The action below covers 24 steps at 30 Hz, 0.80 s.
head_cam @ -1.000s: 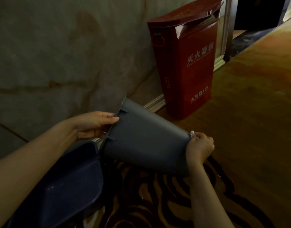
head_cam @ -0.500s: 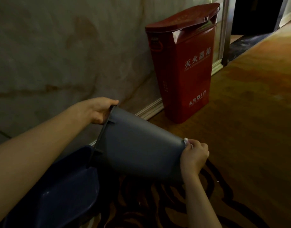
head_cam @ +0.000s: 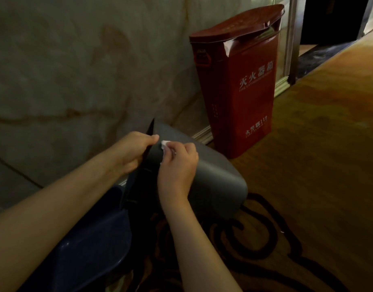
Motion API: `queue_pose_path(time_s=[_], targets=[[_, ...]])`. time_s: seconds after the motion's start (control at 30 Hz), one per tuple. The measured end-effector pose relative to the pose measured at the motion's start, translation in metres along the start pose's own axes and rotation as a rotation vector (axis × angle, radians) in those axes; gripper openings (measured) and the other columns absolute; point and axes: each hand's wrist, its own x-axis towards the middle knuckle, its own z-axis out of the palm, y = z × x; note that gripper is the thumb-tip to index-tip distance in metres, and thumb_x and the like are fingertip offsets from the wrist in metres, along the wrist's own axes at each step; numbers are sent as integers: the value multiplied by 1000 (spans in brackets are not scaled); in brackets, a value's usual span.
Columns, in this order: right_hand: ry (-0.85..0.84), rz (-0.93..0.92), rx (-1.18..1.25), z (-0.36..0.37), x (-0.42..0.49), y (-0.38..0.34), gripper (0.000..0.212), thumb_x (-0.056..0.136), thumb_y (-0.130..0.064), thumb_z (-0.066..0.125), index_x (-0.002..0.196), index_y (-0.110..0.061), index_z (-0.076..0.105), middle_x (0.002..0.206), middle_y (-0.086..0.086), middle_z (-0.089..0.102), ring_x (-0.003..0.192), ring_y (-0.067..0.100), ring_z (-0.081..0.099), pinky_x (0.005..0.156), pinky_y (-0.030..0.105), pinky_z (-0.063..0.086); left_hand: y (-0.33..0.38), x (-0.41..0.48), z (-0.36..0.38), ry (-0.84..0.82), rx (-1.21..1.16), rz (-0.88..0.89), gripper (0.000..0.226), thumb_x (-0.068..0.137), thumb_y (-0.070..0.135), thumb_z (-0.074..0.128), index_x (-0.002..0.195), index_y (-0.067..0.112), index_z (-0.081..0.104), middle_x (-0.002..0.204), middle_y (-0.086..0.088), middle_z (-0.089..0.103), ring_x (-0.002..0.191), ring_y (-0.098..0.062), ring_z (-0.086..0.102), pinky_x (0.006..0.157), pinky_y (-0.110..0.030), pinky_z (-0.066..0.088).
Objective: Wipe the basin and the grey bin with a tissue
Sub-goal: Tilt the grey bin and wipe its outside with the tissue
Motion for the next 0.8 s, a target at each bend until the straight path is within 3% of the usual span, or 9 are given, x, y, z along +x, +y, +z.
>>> queue_pose_path(time_s=[0.07,0.17,0.33,0.47,0.57,0.67,0.7,0.8], targets=[[-16,-19,9,2,0,5,10,87,-17,60,94,-18,67,92,-7,52,88,8,48,76,20,45,-9,-4,-2,-46,24,33,29,95,9,40,76,1,61,51,-3,68,46,-6,64,48,-15,52],[12,42,-77,-13,2,41,12,87,-16,59,95,-16,68,96,1,57,92,14,51,80,24,44,-29,-2,4,-124,23,22,29,94,8,40,78,0,63,55,0,71,52,-8,67,57,-20,55],[87,441,-277,-59,14,122,17,89,-17,58,99,-8,69,107,10,58,102,25,52,91,36,42,-55,2,-8,-224,-8,-24,29,92,7,43,79,0,68,69,-6,75,65,-14,71,64,-24,58],[99,589,-344,-78,18,150,16,88,-18,60,98,-10,67,107,8,57,100,24,54,89,40,48,-58,4,-18,-272,-11,-83,30,89,9,49,75,4,75,79,-9,76,74,-18,72,71,-29,57],[132,633,-358,-83,17,160,15,88,-16,59,99,-8,65,106,9,57,99,25,54,87,41,49,-54,5,-8,-262,17,-113,21,87,10,52,81,8,72,89,-14,71,82,-24,66,75,-31,51],[137,664,-360,-85,15,169,14,89,-16,58,98,-9,65,105,10,61,98,26,56,87,45,50,-48,5,7,-171,147,-126,12,87,12,53,87,8,64,84,-17,55,74,-26,50,64,-32,36],[139,674,-355,-85,15,171,14,89,-17,58,97,-9,66,104,10,62,98,26,57,87,46,50,-45,5,11,-163,178,-125,15,88,10,51,92,4,64,86,-18,54,76,-26,50,66,-34,38],[166,741,-333,-90,15,179,14,90,-19,57,96,-10,65,106,11,62,99,28,57,87,48,50,-41,7,17,-155,181,-162,20,91,3,44,100,-6,59,99,-22,59,94,-30,54,92,-45,43]])
